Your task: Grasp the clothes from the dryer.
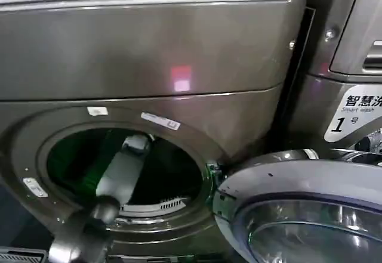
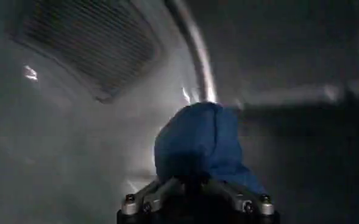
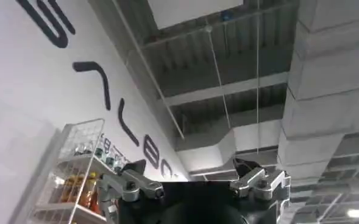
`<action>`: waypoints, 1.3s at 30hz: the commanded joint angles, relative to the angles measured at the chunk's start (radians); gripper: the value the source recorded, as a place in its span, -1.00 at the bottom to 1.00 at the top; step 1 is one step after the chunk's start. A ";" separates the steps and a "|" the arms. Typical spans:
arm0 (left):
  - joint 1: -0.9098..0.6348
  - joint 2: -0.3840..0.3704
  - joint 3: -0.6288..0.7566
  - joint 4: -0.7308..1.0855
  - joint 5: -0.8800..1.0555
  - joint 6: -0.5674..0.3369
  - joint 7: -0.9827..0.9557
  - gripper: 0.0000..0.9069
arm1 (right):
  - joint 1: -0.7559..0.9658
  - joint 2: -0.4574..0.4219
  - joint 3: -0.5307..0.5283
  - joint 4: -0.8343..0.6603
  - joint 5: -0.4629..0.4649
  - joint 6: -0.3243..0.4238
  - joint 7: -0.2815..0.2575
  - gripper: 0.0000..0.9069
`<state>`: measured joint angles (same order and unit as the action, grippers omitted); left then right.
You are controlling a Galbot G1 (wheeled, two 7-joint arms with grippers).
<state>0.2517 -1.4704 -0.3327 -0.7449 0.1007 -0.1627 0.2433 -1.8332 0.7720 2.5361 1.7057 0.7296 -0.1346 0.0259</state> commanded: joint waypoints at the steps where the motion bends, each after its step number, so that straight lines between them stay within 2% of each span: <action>1: 0.224 -0.027 -0.157 -0.348 -0.021 -0.045 -0.379 -1.00 | 0.000 -0.001 0.003 -0.002 -0.029 0.018 -0.005 1.00; 4: 0.285 -0.040 -0.166 -0.408 -0.019 -0.031 -0.419 -1.00 | -0.007 -0.005 0.015 -0.006 -0.027 0.025 -0.008 1.00; 6: 0.304 -0.048 -0.163 -0.425 -0.017 -0.014 -0.421 -1.00 | -0.011 -0.007 0.033 0.000 -0.026 0.000 -0.011 1.00; 12: 0.322 -0.070 -0.154 -0.454 0.001 0.027 -0.437 -1.00 | -0.033 -0.004 0.060 -0.030 -0.007 0.028 -0.006 1.00; 31: 0.320 -0.017 -0.138 -0.465 -0.023 0.046 -0.425 -1.00 | -0.014 -0.021 0.050 -0.040 -0.007 0.008 0.000 1.00; 39: 0.313 -0.030 -0.111 -0.466 -0.025 0.060 -0.424 -1.00 | -0.023 -0.031 0.071 -0.048 -0.009 -0.003 -0.004 1.00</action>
<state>0.5656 -1.4960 -0.4513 -1.2071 0.0754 -0.1079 -0.1771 -1.8545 0.7435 2.5952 1.6616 0.7209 -0.1318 0.0217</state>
